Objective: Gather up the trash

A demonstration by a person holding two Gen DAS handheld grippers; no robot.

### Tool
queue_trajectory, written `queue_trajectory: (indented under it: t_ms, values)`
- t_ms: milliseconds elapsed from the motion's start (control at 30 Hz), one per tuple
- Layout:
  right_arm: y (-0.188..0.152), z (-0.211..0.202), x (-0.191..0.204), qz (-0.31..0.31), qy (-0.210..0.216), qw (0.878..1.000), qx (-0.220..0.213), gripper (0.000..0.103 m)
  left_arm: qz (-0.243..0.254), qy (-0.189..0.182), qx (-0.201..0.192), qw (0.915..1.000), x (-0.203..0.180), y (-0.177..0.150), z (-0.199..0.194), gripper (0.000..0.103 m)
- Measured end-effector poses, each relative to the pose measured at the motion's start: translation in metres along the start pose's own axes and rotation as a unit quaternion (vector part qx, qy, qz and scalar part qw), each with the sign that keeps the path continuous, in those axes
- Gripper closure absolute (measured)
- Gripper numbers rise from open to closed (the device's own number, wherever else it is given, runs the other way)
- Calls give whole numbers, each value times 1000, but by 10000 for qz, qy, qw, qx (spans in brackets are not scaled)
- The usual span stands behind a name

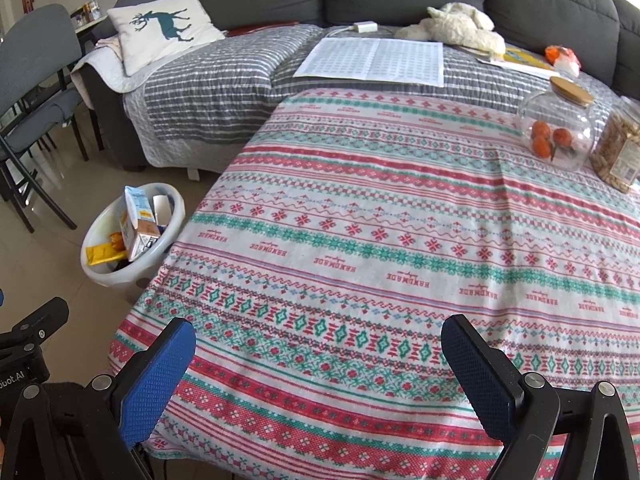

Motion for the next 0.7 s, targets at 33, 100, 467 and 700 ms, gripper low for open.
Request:
queue_trajectory:
  t_ms: [33, 100, 467, 700]
  values:
    - [0, 0, 1, -1, 7, 10000, 4, 2, 0, 0, 1, 10000, 0, 0, 0, 0]
    - [0, 1, 2, -2, 41, 10000, 14, 2, 1, 20, -21, 10000, 1, 0, -1, 0]
    - [-1, 5, 8, -50, 63, 10000, 58, 2, -68, 50, -63, 9999, 8, 0, -2, 0]
    - [-3, 7, 13, -86, 97, 9999, 83, 2, -64, 106, -93, 9999, 9, 0, -2, 0]
Point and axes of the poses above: each gripper's, at about its wrist camera, not at the fingertips, and z roughly the way its jaws point, x to its left, y to its top, the point moved 7 cm from there along z, roughly the way its jaws point, and after that the axes turned 4 degrees about y, right-handed, at the moved point
